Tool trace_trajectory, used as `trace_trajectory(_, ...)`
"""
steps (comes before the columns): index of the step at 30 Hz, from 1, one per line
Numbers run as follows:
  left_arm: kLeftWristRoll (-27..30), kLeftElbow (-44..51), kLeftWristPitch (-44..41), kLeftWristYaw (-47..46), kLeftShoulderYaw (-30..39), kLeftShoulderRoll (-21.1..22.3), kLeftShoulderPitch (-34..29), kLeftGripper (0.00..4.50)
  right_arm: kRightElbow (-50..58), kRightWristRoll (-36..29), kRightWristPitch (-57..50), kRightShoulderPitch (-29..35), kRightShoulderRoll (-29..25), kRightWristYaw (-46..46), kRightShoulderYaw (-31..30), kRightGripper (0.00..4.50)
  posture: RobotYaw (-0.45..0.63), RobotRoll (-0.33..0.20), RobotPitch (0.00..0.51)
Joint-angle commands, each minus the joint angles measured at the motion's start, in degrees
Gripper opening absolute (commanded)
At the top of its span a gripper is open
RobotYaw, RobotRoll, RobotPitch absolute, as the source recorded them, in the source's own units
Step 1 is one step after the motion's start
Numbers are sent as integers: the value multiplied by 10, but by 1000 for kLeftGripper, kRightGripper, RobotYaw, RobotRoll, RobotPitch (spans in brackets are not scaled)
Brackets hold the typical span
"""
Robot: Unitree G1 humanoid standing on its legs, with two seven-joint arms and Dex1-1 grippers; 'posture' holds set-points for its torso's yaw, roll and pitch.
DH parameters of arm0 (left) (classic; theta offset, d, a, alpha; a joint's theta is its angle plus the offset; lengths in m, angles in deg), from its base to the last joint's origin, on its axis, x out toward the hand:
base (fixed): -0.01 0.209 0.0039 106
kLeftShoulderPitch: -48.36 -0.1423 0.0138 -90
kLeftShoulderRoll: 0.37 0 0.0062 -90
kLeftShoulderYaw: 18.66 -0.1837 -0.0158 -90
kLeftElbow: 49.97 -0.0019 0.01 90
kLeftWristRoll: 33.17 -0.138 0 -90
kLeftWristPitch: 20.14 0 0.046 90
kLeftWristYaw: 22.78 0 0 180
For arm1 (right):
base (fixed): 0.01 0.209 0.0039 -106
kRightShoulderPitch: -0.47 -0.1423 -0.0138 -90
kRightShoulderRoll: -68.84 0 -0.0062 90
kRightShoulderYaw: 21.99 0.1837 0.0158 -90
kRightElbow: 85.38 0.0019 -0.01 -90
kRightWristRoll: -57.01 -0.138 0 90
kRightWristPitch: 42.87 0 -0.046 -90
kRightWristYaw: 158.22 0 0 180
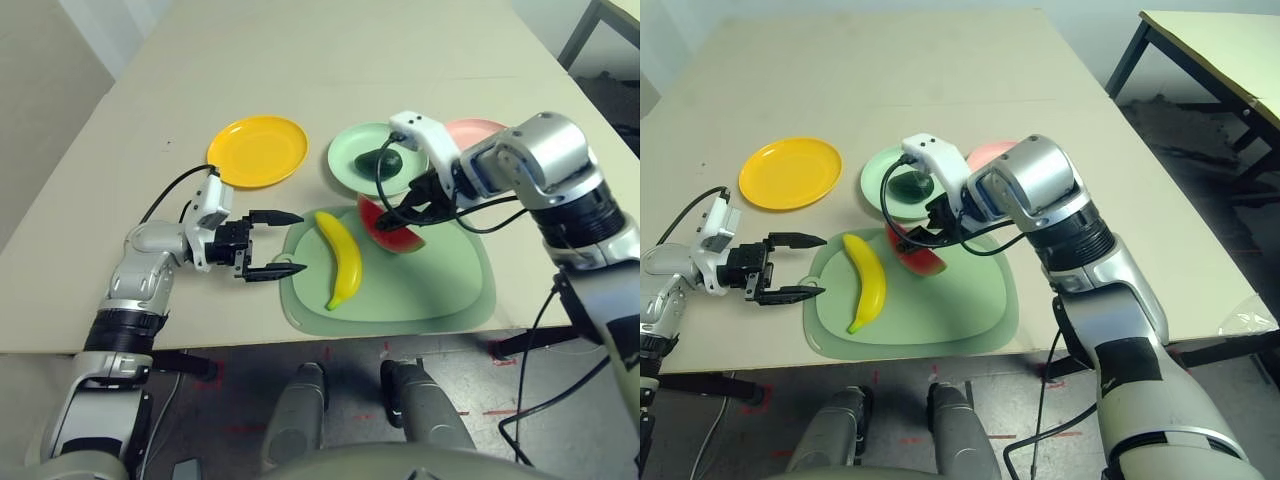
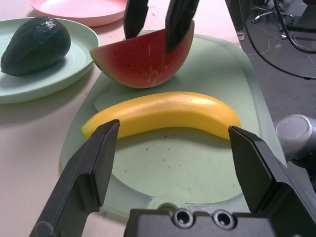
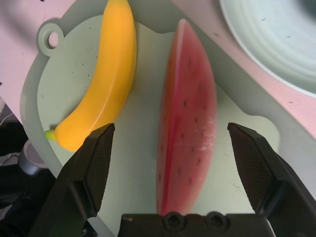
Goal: Place the fruits into color-matched plates.
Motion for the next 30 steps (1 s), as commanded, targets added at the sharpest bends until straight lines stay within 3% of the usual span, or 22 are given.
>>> trace_trajectory(1, -6, 7, -1, -4, -2, 4, -6, 4500, -3, -13, -22, 9, 7, 16, -1, 4462, 29, 0, 182)
trace_trajectory(22, 5, 20, -5, -14, -1, -6, -8, 4500, -23, 1, 27, 48, 27, 43, -25, 4462, 36, 0, 170)
trace_trajectory(25, 6, 19, -3, -13, 2, -6, -9, 4500, -29, 3, 35, 48, 29, 43, -23, 4119, 36, 0, 170)
trace_trajectory(30, 6, 14, 1, -12, 5, -5, -7, 4500, -27, 3, 42, 53, 26, 40, -27, 2329, 37, 0, 168)
